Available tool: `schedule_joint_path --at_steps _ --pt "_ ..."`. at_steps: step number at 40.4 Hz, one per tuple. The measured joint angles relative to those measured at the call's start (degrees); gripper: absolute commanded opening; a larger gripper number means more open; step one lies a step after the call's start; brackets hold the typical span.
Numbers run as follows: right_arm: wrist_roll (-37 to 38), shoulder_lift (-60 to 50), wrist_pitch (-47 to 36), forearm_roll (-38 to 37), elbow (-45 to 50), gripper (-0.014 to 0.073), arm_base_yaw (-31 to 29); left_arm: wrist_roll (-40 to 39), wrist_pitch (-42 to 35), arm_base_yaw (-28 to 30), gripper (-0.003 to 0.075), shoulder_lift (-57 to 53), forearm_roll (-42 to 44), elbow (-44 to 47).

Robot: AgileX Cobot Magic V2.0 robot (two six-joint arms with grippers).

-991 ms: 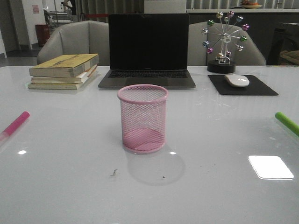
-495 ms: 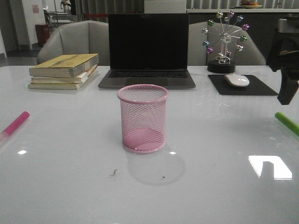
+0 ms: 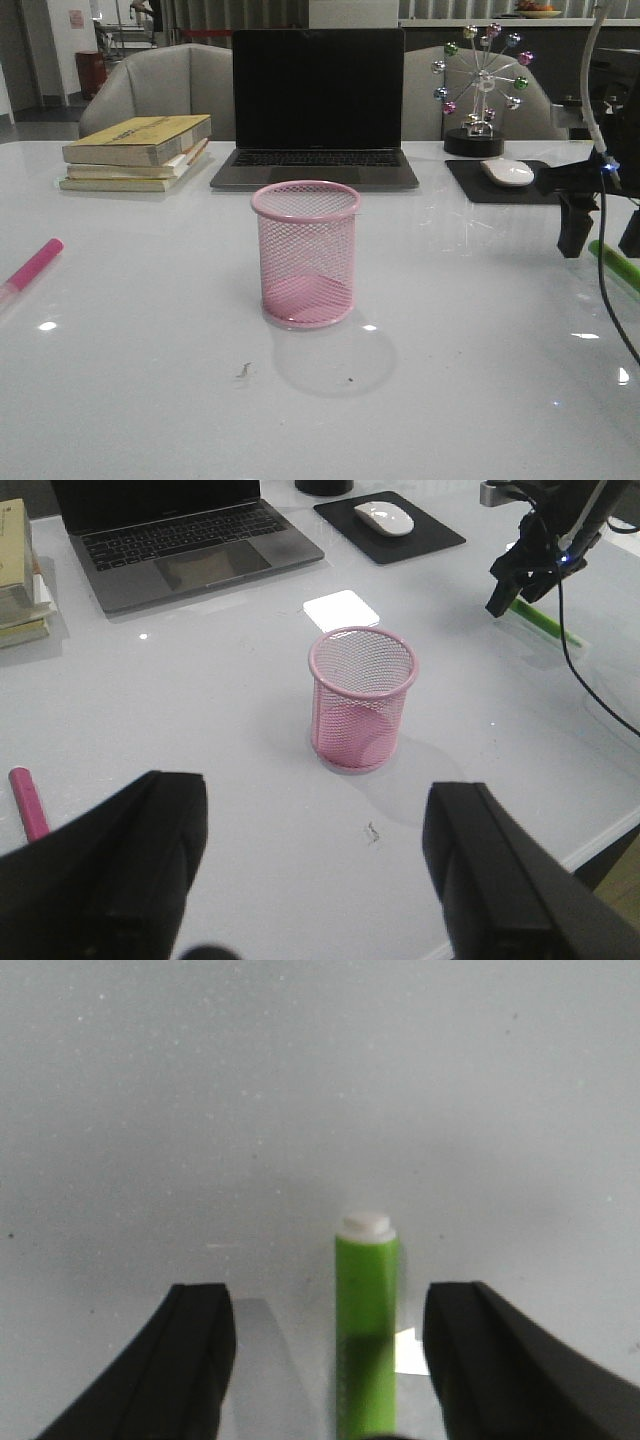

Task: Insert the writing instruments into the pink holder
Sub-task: 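Grasp the green marker with the right gripper and lift it, then carry the green marker with the right gripper above the pink holder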

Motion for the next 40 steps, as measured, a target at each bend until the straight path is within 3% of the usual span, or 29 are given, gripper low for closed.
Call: schedule_joint_path --at_steps 5,13,17,30,40 --pt "-0.1 1.8 0.7 -0.1 -1.8 0.0488 0.0 0.0 0.0 0.0 0.0505 0.0 0.0 0.1" --pt "-0.1 2.8 1.8 -0.3 -3.6 0.023 0.0 0.0 0.0 0.0 0.0505 0.0 0.0 0.1" --pt "-0.1 2.9 1.9 -0.3 -3.7 0.0159 0.0 0.0 0.0 0.0 0.0505 0.0 0.0 0.1" --pt "-1.0 0.0 3.0 1.8 -1.0 0.0145 0.7 0.0 0.0 0.0 0.0505 0.0 -0.1 0.1" --pt "-4.6 -17.2 -12.0 6.5 13.9 0.0145 5.3 0.1 0.0 0.0 0.0505 0.0 -0.1 0.1"
